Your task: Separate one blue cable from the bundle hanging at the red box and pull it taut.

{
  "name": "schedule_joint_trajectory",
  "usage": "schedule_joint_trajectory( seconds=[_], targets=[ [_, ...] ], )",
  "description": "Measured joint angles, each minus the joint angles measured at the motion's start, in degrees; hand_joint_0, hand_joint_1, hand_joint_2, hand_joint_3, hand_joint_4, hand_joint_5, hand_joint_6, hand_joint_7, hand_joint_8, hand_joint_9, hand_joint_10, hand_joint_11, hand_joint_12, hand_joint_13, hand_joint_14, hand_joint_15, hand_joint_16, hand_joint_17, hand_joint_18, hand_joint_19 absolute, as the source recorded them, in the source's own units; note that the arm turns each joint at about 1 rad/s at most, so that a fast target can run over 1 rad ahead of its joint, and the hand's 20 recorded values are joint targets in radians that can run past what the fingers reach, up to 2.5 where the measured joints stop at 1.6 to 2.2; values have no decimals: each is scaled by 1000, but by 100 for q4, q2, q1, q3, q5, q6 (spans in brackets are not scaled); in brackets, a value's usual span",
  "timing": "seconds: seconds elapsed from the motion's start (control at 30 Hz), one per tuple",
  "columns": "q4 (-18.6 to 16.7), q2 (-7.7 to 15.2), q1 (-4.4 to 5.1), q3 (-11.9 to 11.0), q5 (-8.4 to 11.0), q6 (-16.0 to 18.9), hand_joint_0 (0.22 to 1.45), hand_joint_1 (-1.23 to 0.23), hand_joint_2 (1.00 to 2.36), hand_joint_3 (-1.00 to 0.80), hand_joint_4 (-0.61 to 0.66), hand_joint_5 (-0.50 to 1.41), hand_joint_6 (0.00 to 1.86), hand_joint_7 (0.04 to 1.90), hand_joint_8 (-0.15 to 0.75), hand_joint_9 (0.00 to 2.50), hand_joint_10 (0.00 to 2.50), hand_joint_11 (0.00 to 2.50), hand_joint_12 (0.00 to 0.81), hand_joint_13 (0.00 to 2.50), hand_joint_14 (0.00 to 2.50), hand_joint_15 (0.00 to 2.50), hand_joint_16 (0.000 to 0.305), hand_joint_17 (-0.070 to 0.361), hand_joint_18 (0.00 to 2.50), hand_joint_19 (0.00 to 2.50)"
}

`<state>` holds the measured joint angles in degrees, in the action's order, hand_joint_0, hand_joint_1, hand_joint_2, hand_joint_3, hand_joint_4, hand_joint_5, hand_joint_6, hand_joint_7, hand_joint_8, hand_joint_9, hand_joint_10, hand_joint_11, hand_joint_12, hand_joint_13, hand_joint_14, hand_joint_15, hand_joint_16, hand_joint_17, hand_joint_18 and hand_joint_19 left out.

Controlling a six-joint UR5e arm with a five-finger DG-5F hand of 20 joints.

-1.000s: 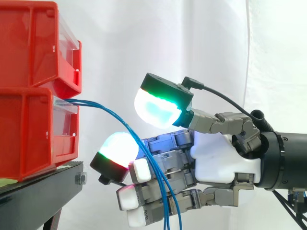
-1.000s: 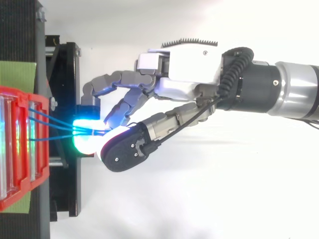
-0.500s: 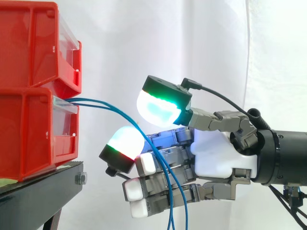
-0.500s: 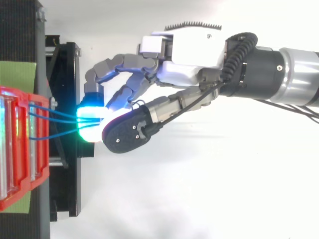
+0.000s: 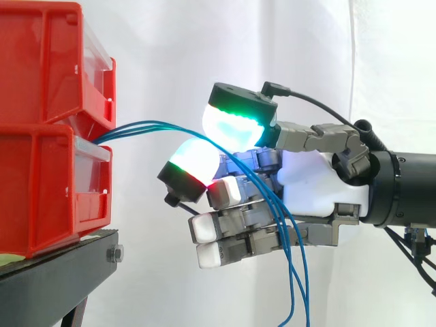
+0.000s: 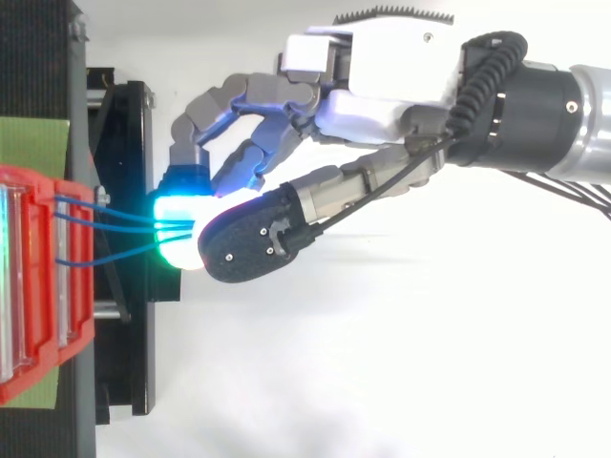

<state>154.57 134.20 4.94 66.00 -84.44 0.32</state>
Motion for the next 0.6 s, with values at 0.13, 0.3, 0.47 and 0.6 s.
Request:
schedule_joint_trajectory(
  seconds=[0.13, 0.3, 0.47, 0.6],
  targets=[
    [18, -12, -1, 0, -7, -27, 745, -819, 1017, -291, 87, -223, 969, 1034, 375, 1020, 13, 996, 351, 916, 18, 538, 41, 92, 676, 439],
    [15, -13, 3, 0, -11, -31, 808, -858, 1004, -462, 85, -212, 969, 1042, 367, 1053, 16, 1043, 349, 939, 19, 561, 40, 90, 689, 463],
    [6, -14, 8, 1, -11, -32, 765, -913, 1000, -500, 118, -197, 961, 1020, 365, 1084, 17, 1065, 347, 958, 21, 566, 40, 89, 736, 434],
    [4, -12, 11, 6, -11, -32, 627, -932, 1000, -500, 122, -192, 956, 1007, 363, 1100, 17, 1077, 346, 960, 22, 578, 40, 89, 739, 461]
  ],
)
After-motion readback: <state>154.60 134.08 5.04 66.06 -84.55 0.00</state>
